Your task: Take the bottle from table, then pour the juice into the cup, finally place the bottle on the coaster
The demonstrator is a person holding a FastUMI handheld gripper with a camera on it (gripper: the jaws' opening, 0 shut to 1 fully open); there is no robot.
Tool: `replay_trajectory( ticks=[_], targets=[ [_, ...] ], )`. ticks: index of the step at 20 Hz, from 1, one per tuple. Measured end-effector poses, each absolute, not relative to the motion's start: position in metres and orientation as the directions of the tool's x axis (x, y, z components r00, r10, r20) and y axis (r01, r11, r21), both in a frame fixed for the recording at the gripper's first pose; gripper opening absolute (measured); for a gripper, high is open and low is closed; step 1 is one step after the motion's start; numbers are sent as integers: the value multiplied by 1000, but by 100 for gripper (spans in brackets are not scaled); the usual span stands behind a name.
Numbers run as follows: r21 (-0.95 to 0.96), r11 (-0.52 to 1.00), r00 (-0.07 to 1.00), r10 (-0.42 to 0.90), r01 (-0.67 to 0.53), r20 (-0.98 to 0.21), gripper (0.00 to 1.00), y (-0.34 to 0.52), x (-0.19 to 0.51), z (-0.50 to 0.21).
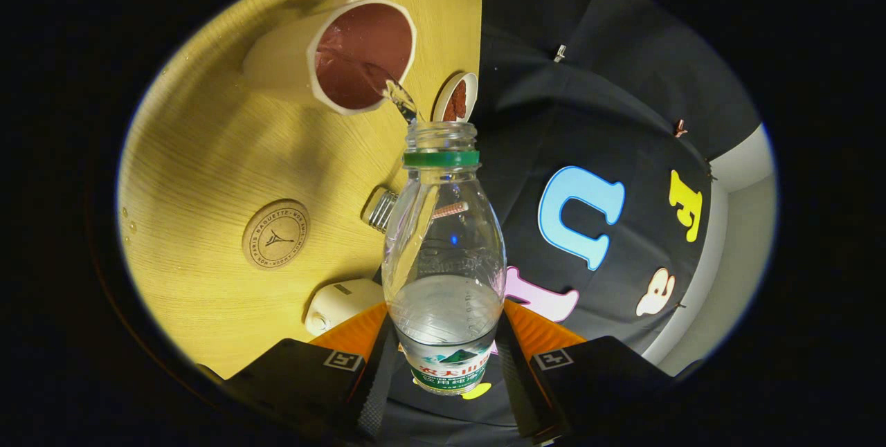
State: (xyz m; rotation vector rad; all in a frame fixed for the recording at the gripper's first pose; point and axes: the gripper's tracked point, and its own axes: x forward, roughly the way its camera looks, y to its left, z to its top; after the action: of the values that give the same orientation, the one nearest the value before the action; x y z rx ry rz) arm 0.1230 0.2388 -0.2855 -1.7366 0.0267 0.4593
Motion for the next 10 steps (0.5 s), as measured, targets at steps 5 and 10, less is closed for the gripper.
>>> replay_trajectory(
  ticks=[5, 10],
  targets=[
    [-950, -259, 929, 277, -173, -245, 74, 254, 122, -274],
    [-949, -309, 925, 341, -57, -167, 74, 270, 121, -262]
  ],
)
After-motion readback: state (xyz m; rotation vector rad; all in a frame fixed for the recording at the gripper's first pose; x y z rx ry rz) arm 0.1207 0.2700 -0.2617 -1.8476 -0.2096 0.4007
